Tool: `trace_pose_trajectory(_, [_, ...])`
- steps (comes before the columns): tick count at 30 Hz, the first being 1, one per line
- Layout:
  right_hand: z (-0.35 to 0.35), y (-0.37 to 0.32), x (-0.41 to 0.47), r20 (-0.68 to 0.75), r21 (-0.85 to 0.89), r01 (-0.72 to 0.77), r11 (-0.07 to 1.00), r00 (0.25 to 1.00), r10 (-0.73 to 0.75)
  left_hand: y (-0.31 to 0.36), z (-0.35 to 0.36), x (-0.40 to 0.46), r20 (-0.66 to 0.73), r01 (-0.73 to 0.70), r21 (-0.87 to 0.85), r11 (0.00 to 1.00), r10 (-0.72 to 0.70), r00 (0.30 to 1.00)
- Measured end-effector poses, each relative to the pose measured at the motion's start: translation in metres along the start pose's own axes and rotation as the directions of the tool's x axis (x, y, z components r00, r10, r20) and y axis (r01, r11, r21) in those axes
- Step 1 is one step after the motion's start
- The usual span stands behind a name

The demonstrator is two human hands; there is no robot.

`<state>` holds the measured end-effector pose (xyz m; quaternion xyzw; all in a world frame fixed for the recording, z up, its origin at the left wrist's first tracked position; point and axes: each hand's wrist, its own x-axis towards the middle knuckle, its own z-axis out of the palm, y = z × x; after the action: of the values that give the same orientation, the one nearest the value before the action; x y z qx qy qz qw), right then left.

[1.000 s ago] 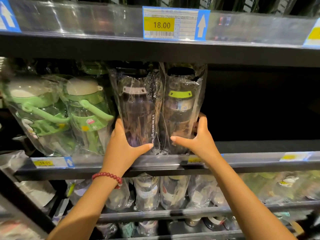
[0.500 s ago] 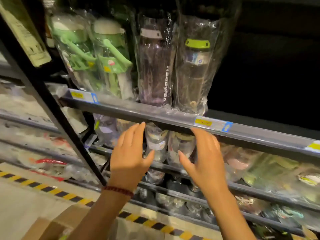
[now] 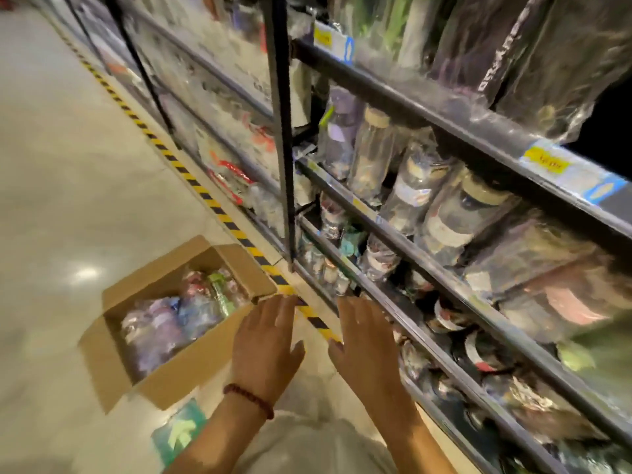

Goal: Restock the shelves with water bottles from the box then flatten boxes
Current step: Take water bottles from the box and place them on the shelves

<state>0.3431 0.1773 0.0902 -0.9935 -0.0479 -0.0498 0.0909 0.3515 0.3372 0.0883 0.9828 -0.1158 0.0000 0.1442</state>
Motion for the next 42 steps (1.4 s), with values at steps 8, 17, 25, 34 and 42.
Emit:
trace_pose_trajectory(8, [0.015, -0.089, 0.029, 0.064, 0.097, 0.335, 0.937, 0.938, -0.341, -0.064, -0.026, -0.052, -0.102, 0.34, 0.059, 0.939, -0.333, 0.938])
trace_pose_trajectory(17, [0.06, -0.209, 0.079, 0.157, 0.181, 0.542, 0.821, 0.808, -0.568, -0.176, -0.056, -0.076, -0.103, 0.591, 0.015, 0.806, -0.587, 0.803])
trace_pose_trajectory(25, [0.111, -0.318, 0.142, 0.245, 0.152, 0.559, 0.815, 0.778, -0.579, -0.322, -0.077, -0.063, -0.065, 0.657, -0.066, 0.751, -0.66, 0.748])
trace_pose_trajectory(34, [0.229, -0.366, 0.208, 0.46, 0.103, 0.462, 0.881, 0.763, -0.454, -0.431, -0.002, -0.027, 0.245, 0.753, -0.041, 0.657, -0.724, 0.645])
trace_pose_trajectory(42, [0.401, -0.346, 0.252, 0.661, 0.116, 0.364, 0.924, 0.666, -0.345, -0.51, 0.149, 0.03, 0.378, 0.868, -0.309, 0.388, -0.787, 0.487])
